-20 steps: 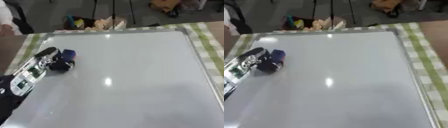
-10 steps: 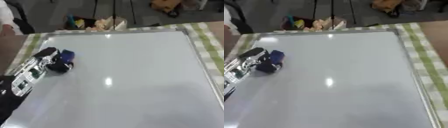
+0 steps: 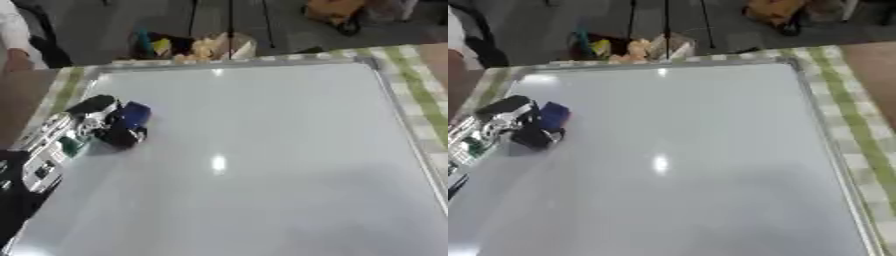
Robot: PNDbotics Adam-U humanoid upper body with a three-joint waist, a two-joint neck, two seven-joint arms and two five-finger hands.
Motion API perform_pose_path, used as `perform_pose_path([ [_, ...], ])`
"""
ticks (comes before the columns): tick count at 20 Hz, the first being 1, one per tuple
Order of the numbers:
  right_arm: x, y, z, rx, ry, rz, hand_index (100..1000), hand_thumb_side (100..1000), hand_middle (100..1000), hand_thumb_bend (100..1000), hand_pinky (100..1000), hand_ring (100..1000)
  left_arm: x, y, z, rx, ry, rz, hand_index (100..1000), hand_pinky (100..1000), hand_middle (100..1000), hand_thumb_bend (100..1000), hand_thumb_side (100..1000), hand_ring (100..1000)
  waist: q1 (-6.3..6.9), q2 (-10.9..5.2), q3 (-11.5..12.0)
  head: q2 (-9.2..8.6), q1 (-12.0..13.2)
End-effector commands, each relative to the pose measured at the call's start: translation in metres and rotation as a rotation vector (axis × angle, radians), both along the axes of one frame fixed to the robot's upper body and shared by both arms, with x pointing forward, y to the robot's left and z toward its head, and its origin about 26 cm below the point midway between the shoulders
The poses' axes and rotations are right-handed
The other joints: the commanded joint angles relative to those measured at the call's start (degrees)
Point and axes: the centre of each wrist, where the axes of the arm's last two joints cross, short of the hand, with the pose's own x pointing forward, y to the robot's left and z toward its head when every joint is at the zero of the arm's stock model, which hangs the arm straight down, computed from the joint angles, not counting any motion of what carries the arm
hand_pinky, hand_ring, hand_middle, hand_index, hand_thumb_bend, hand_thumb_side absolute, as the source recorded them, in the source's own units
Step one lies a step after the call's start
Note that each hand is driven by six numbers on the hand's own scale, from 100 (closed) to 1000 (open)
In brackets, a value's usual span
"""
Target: Wipe the whiteboard clean with a brush.
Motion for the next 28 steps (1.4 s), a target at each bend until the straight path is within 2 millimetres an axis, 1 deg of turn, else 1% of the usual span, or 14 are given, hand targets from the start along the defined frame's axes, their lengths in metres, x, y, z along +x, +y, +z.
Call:
perform_pose_path([
  [1, -0.0026, -0.0022, 0.0072, -0.017, -0.020, 0.000, 695, 799, 507, 100, 660, 582, -0.0034, 0.0084, 0.0100, 0.027, -0.015, 0.014, 403, 455, 446, 230, 388, 561, -0.38, -1.34, 0.13, -0.74, -0.14],
  [3, -0.0026, -0.0024, 0.0071, -0.017, -0.019, 0.000, 695, 799, 507, 100, 661, 582, -0.0035, 0.0088, 0.0098, 0.030, -0.011, 0.011, 432, 455, 444, 235, 395, 560, -0.43, -1.38, 0.18, -0.80, -0.09],
  [6, -0.0026, -0.0024, 0.0074, -0.016, -0.019, 0.001, 695, 799, 507, 100, 661, 582, -0.0036, 0.0089, 0.0098, 0.037, -0.006, 0.005, 500, 458, 449, 241, 400, 562, -0.44, -1.46, 0.28, -0.80, -0.11],
  [9, -0.0025, -0.0022, 0.0076, -0.015, -0.019, 0.004, 695, 799, 507, 100, 661, 582, -0.0039, 0.0092, 0.0094, 0.052, 0.001, 0.000, 591, 461, 458, 249, 410, 565, -0.44, -1.50, 0.35, -0.80, -0.15],
  [15, -0.0025, -0.0023, 0.0076, -0.012, -0.020, 0.006, 694, 798, 507, 100, 661, 582, -0.0042, 0.0094, 0.0092, 0.070, 0.015, -0.011, 642, 466, 470, 253, 424, 574, -0.50, -1.53, 0.42, -0.75, -0.10],
  [18, -0.0025, -0.0022, 0.0076, -0.012, -0.020, 0.007, 693, 798, 507, 100, 661, 582, -0.0042, 0.0093, 0.0093, 0.079, 0.019, -0.014, 652, 467, 474, 252, 423, 575, -0.54, -1.55, 0.44, -0.77, -0.05],
  [19, -0.0024, -0.0022, 0.0077, -0.012, -0.021, 0.008, 693, 798, 507, 100, 661, 583, -0.0042, 0.0093, 0.0091, 0.084, 0.021, -0.015, 672, 470, 482, 258, 440, 579, -0.54, -1.56, 0.44, -0.79, -0.01],
  [22, -0.0024, -0.0018, 0.0074, -0.012, -0.021, 0.012, 693, 798, 506, 100, 661, 582, -0.0044, 0.0091, 0.0093, 0.101, 0.025, -0.024, 700, 476, 493, 259, 454, 586, -0.54, -1.59, 0.48, -0.78, -0.01],
  [28, -0.0023, -0.0012, 0.0072, -0.012, -0.017, 0.018, 693, 798, 505, 100, 662, 582, -0.0051, 0.0073, 0.0112, 0.120, 0.036, -0.048, 740, 477, 501, 247, 469, 590, -0.51, -1.66, 0.51, -0.70, 0.02],
])
